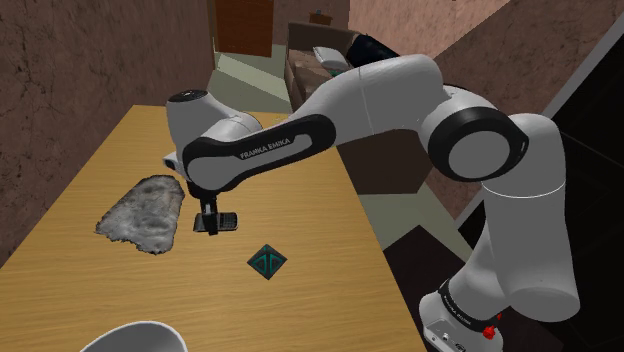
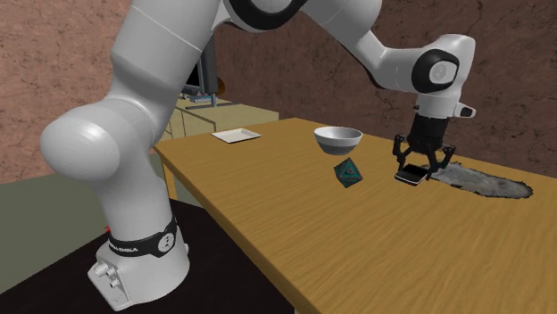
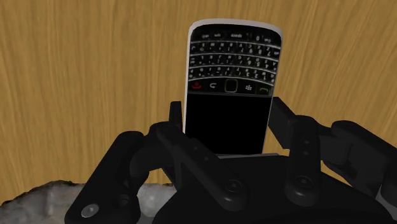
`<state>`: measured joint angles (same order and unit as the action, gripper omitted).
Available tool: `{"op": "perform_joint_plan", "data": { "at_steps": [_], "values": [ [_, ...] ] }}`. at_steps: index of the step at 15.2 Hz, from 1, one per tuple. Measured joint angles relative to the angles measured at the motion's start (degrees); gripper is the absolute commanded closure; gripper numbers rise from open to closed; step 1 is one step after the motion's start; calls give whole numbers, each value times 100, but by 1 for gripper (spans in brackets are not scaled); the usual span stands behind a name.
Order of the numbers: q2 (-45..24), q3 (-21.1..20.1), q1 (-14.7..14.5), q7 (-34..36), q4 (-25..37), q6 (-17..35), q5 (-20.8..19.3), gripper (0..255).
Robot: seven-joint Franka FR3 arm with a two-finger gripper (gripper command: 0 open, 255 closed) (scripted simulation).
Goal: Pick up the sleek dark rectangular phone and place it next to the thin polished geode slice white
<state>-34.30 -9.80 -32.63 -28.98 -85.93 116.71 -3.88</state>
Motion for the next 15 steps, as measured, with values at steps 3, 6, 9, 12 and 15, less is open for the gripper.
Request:
{"op": "perform_joint_plan", "data": {
  "at_steps": [3,6,9,12,15],
  "values": [
    [-95,10,-6,9,-88,185,-16,255],
    [-189,20,-11,13,-153,341,-31,255],
    [-208,22,-11,12,-156,365,-33,255],
    [-211,23,-11,12,-155,367,-34,255],
    [-211,23,-11,12,-154,367,-34,0]
  ]
}}
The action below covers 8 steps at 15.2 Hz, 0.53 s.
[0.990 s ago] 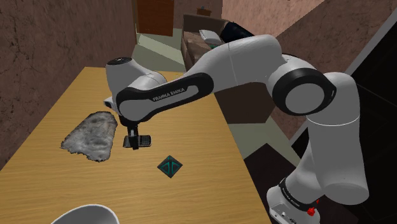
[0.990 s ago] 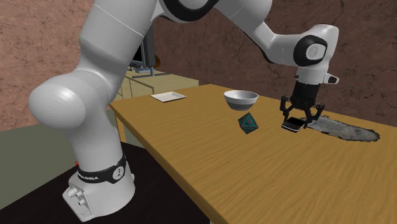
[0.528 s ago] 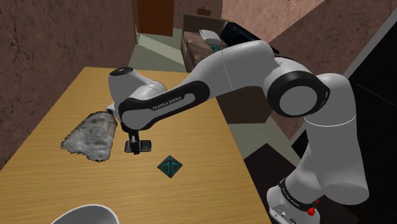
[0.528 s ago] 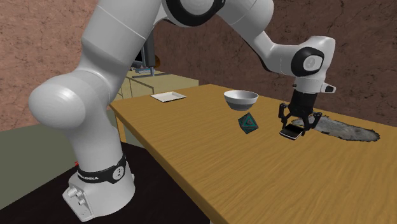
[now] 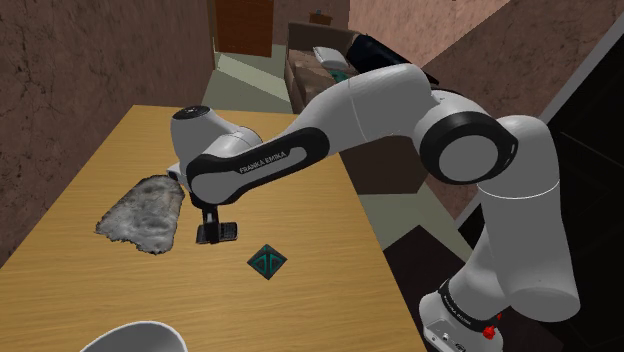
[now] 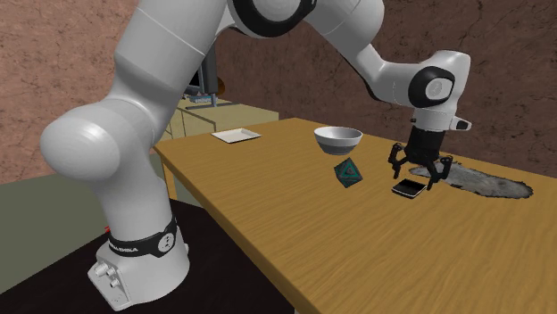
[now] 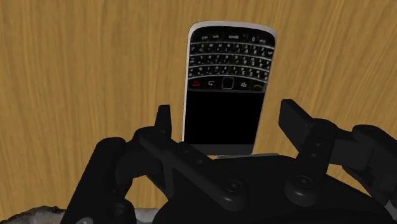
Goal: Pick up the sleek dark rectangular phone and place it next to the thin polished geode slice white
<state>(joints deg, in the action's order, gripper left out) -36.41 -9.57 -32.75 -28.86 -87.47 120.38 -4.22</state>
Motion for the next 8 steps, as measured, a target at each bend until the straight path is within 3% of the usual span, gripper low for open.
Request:
{"op": "perform_joint_plan", "data": {
  "at_steps": [4,8],
  "values": [
    [0,0,0,0,0,0,0,0],
    [304,-26,39,-39,105,-401,47,0]
  ]
}}
